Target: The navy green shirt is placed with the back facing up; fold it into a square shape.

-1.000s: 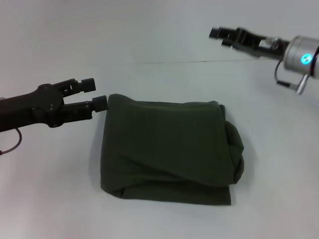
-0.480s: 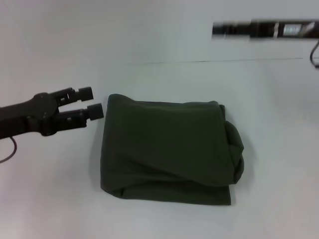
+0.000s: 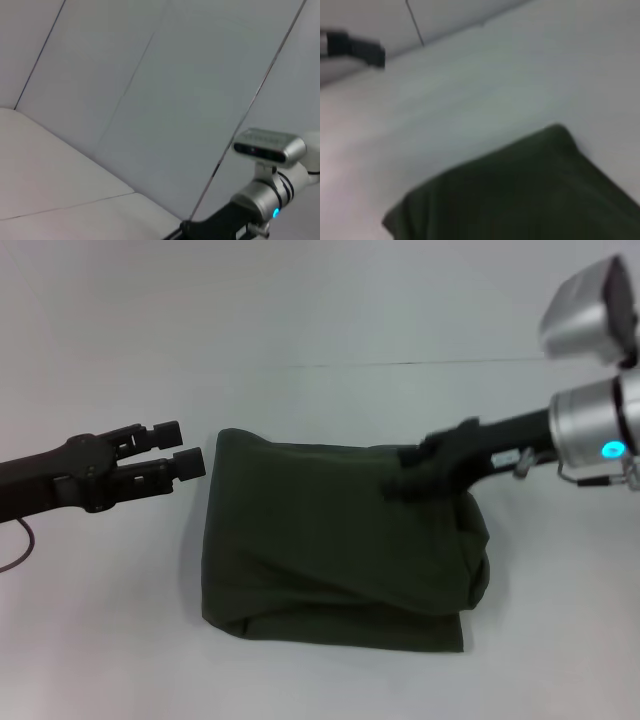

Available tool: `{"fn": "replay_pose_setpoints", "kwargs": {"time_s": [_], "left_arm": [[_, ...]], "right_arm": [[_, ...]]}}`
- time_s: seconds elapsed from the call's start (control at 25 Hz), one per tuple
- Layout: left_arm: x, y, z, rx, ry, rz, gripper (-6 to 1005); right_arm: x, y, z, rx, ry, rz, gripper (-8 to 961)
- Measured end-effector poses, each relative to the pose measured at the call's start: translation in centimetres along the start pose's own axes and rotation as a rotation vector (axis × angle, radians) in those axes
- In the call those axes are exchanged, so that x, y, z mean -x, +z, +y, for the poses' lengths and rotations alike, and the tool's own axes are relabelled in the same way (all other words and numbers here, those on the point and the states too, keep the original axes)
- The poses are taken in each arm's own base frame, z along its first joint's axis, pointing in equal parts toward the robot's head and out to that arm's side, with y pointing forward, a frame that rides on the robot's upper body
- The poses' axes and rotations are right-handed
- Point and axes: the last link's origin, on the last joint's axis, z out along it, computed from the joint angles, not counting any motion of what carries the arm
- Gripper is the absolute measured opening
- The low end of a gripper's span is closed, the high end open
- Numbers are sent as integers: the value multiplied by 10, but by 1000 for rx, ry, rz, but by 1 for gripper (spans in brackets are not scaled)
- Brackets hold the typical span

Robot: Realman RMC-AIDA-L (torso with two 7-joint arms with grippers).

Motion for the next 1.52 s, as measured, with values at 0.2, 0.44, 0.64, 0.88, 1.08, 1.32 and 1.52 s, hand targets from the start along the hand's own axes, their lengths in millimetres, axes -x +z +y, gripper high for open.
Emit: {"fn": "replay_pose_setpoints", "kwargs": {"time_s": [0.2,0.44,0.64,0.88,1.08,1.32,1.52], "left_arm": [[1,1,-2,-10,-7,-3,890],[2,1,-4,-29,-27,-9,890],[4,4,-8,-54,-70,-6,890],[8,13,-24,-148,-218,-39,890],[11,22,-41,-265,-394,-106,890],[11,31,-60,-397,-575,-183,891],[21,32,-69,-484,-664,-236,890]], "right_arm": [[-16,11,0,-40,-51,103,659],[-30,13,-3,-77,-84,179,657],[-32,15,-3,-90,-107,185,657],[-9,-15,-1,-10,-68,-86,658],[-7,-51,-2,2,-21,-348,659],[-13,-61,-4,-10,7,-431,660],[-19,-66,-4,9,34,-432,661]]}}
